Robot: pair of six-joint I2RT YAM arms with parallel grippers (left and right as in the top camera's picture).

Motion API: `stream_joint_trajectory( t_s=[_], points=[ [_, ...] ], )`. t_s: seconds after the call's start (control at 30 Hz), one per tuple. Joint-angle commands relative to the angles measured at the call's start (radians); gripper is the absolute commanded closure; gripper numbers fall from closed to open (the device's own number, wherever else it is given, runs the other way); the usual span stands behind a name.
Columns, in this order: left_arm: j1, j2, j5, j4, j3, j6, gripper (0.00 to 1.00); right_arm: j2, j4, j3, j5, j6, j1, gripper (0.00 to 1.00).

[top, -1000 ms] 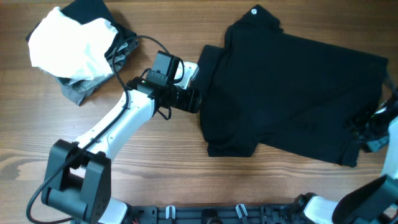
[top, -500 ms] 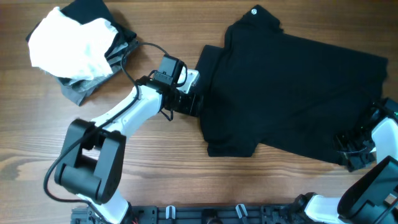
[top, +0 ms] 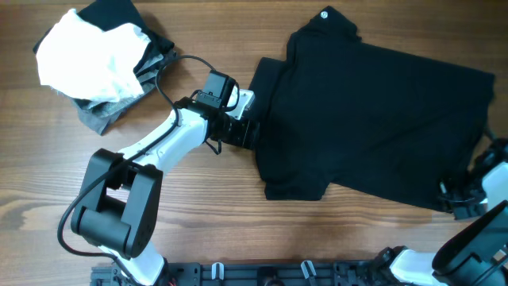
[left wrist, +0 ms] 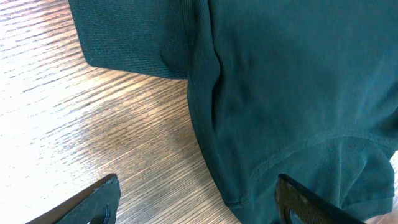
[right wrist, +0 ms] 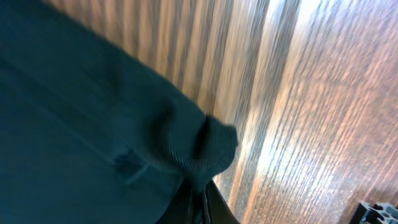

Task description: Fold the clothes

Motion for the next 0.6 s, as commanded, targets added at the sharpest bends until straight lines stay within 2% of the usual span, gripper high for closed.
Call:
stream_joint_trajectory(
  t_s=[0.0,0.2,0.23,0.27,0.3,0.33,0.37,0.4,0.43,0.47,0.5,0.53,0.57],
  points=[
    [-0.003,0.011,0.016,-0.003,0.000,0.008,0.21,0.009,-0.007,0.079,-0.029,0.007,-0.082,0.96],
    [-0.003,0.011,0.016,-0.020,0.000,0.008,0.20,0.009,-0.011,0.093,-0.029,0.011,-0.307,0.95],
    [-0.003,0.011,0.016,-0.023,0.000,0.008,0.20,0.009,-0.015,0.093,-0.011,0.011,-0.326,0.80],
    [-0.003,0.011,0.016,-0.024,0.000,0.008,0.19,0.009,-0.031,0.093,-0.007,0.011,-0.346,0.78],
    [-0.003,0.011,0.016,-0.025,0.000,0.008,0.17,0.009,-0.040,0.093,-0.008,0.012,-0.359,0.67],
    [-0.003,0.011,0.016,-0.024,0.000,0.008,0.14,0.009,-0.040,0.093,-0.008,0.011,-0.369,0.40],
    [-0.003,0.011,0.016,-0.024,0.000,0.008,0.11,0.009,-0.040,0.093,-0.008,0.011,-0.373,0.32],
    [-0.003,0.011,0.016,-0.024,0.000,0.008,0.08,0.009,-0.040,0.093,-0.021,0.011,-0.377,0.30],
    [-0.003,0.011,0.016,-0.025,0.000,0.008,0.07,0.009,-0.030,0.093,-0.104,-0.010,-0.377,0.35],
    [-0.003,0.011,0.016,-0.025,0.000,0.008,0.07,0.009,-0.018,0.093,-0.185,-0.055,-0.376,0.44],
    [-0.003,0.011,0.016,-0.025,0.000,0.008,0.08,0.009,0.022,0.093,-0.344,-0.165,-0.376,0.61],
    [-0.003,0.011,0.016,-0.025,0.000,0.008,0.08,0.009,0.072,0.093,-0.521,-0.301,-0.371,0.62],
    [-0.003,0.011,0.016,-0.025,0.000,0.008,0.10,0.009,0.102,0.093,-0.702,-0.410,-0.352,0.59]
  ],
)
